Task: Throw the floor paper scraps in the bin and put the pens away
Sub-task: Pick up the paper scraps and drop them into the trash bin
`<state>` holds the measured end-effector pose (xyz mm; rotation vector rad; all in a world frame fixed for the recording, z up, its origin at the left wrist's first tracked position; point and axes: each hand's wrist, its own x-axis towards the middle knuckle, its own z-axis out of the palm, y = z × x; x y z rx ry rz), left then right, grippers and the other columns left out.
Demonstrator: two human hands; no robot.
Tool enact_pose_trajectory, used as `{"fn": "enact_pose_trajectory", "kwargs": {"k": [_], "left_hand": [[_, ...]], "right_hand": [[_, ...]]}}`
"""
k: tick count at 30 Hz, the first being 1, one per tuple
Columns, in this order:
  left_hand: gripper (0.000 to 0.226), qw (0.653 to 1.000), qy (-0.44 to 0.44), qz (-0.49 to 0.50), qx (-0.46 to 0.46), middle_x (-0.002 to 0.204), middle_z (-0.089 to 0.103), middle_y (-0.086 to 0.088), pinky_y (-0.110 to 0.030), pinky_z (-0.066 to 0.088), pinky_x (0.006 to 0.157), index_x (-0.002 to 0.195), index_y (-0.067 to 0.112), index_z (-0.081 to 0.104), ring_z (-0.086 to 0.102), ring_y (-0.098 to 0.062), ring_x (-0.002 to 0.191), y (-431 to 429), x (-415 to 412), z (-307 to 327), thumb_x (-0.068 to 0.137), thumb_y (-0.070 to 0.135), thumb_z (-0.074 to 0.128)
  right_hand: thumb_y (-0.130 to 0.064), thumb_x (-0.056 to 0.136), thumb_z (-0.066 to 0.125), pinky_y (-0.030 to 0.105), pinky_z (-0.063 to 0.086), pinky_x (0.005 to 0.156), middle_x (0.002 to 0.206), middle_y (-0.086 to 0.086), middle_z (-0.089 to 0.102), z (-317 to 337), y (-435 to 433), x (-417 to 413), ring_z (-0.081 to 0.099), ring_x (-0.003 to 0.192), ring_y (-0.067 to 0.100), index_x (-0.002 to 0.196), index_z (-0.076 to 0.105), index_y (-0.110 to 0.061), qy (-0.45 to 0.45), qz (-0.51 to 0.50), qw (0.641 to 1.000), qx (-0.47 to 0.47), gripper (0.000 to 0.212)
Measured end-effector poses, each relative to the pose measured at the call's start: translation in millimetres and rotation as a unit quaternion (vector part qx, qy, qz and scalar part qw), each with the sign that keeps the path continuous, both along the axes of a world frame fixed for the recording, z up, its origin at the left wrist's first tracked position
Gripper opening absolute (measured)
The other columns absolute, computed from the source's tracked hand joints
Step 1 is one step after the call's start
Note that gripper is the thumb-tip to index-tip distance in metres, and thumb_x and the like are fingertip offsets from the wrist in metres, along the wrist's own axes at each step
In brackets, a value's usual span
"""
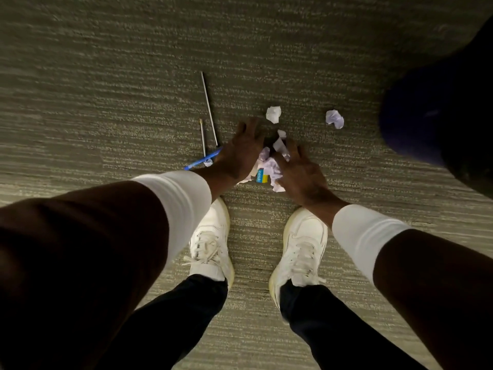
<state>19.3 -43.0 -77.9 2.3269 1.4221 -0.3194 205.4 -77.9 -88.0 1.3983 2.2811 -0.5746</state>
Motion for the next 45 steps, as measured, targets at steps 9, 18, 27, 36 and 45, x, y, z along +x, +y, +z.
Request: {"fn": "enact_pose_trajectory", "kwargs": {"k": [9,18,27,36,45], "left_hand": [[0.027,0.986,-0.094,0.117,-0.073,0.102,0.068,-0.021,-0.047,0.051,0.087,0.094,0.003,0.069,0.063,-0.042,0.097,-0.7,-8.3,19.8,0.071,-0.011,0.069],[0.007,0.95,-0.133,0.267,-0.087,0.095,0.067,-0.016,-0.038,0.048,0.075,0.086,0.005,0.07,0.066,-0.036,0.09,3.6,2.5,84.2,0.081,0.001,0.071],[0.009,0.93,-0.153,0.323,-0.083,0.098,0.072,-0.013,-0.037,0.051,0.078,0.089,0.013,0.073,0.068,-0.034,0.09,5.6,41.8,178.1,0.082,0.017,0.077],[0.009,0.907,-0.251,0.331,-0.066,0.091,0.076,-0.005,-0.026,0.048,0.068,0.087,0.011,0.074,0.069,-0.022,0.082,28.7,149.2,280.4,0.078,0.013,0.076],[0.033,0.904,-0.314,0.287,-0.038,0.108,0.074,-0.017,-0.036,0.052,0.084,0.114,0.005,0.071,0.069,-0.035,0.101,54.6,263.0,302.4,0.081,0.007,0.074]], "right_hand": [[-0.005,0.085,0.072,0.047,0.062,0.088,0.153,0.016,0.051,2.3,-11.6,-8.4,0.066,0.114,0.043,0.138,0.064,-0.018,0.08,-0.117,0.99,-0.021,0.055],[-0.013,0.074,0.076,0.034,0.061,0.079,0.122,0.017,0.063,79.3,-10.5,16.2,0.072,0.092,0.035,0.108,0.075,-0.012,0.2,-0.306,0.93,0.028,0.033],[-0.011,0.078,0.08,0.02,0.04,0.072,0.117,0.014,0.065,199.4,-13.7,58.7,0.067,0.084,0.028,0.104,0.077,-0.01,0.233,-0.361,0.899,0.086,0.027],[-0.019,0.074,0.088,0.019,0.035,0.069,0.096,0.014,0.063,293.1,4.5,127.4,0.055,0.073,0.018,0.102,0.078,-0.005,0.212,-0.475,0.84,0.154,0.033],[-0.036,0.078,0.076,0.028,0.036,0.064,0.091,0.017,0.073,302.9,47.9,216.3,0.067,0.079,0.033,0.087,0.071,-0.005,0.175,-0.558,0.785,0.204,0.033]]}}
